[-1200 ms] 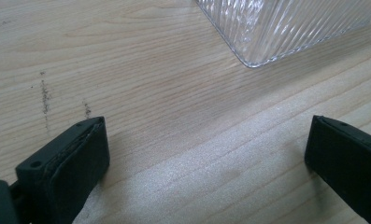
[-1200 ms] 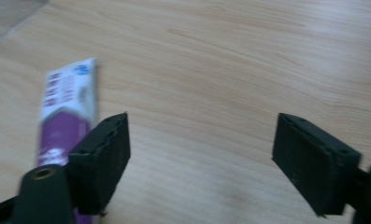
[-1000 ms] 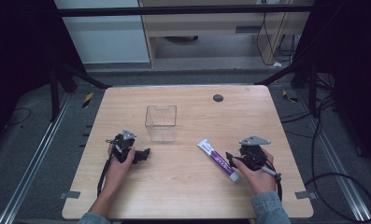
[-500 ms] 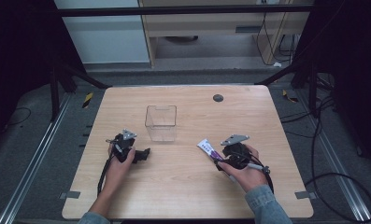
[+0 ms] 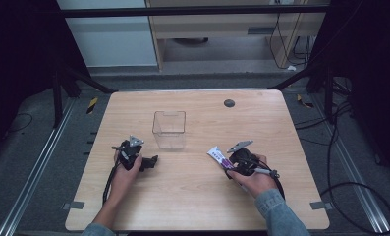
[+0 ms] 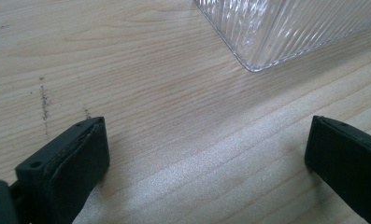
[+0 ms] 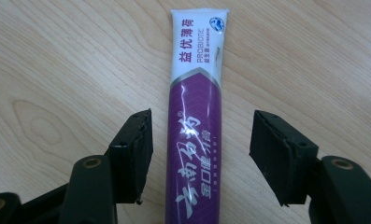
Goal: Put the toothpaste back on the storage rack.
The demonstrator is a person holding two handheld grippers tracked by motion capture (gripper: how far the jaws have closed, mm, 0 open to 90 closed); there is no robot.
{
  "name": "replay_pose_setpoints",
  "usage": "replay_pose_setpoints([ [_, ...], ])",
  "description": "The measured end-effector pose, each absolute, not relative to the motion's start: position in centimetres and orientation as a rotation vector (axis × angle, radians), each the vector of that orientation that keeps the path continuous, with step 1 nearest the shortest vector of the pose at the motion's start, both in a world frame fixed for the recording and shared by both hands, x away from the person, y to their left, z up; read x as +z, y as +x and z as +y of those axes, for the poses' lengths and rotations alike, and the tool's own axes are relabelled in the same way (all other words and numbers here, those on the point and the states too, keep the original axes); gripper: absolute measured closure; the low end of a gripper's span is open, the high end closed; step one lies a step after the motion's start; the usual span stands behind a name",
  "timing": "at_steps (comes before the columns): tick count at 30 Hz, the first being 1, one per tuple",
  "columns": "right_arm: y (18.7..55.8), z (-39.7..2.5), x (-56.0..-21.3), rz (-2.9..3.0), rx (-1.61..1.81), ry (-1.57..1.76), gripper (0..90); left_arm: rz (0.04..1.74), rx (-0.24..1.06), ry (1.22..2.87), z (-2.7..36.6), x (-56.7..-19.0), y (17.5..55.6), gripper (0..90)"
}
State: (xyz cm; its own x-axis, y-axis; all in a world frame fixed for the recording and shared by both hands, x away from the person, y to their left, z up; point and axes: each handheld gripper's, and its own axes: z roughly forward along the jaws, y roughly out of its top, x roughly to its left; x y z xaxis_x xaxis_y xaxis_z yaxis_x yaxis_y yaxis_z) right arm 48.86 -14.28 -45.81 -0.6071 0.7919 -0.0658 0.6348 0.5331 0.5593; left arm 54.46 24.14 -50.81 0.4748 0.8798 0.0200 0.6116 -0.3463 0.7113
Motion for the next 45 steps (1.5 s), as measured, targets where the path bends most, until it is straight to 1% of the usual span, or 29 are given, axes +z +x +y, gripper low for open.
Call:
replay_pose_setpoints([
  [3,49.2,-14.2,-46.1,2.484,0.706,1.188,39.8,1.23,0.537,2.082,24.1,-50.8,54.5,0.0],
  [8,50.4,-13.0,-46.7,2.52,0.675,1.179,43.3,1.23,0.537,2.083,24.1,-50.8,54.5,0.0],
  [18,52.5,-11.5,-47.4,2.55,0.624,1.212,45.0,1.229,0.536,2.083,24.1,-50.8,54.6,0.0],
  [33,53.2,-11.3,-47.6,2.559,0.599,1.239,47.3,1.224,0.535,2.082,24.2,-50.8,54.7,0.0],
  [38,53.4,-11.0,-47.6,2.565,0.589,1.245,49.6,1.223,0.535,2.083,24.2,-50.8,54.7,0.0],
  [40,53.5,-11.0,-47.6,2.572,0.596,1.274,53.4,1.223,0.535,2.083,24.2,-50.8,54.7,0.0],
  [45,53.7,-10.8,-47.4,2.586,0.564,1.282,54.9,1.223,0.535,2.083,24.2,-50.8,54.7,0.0],
])
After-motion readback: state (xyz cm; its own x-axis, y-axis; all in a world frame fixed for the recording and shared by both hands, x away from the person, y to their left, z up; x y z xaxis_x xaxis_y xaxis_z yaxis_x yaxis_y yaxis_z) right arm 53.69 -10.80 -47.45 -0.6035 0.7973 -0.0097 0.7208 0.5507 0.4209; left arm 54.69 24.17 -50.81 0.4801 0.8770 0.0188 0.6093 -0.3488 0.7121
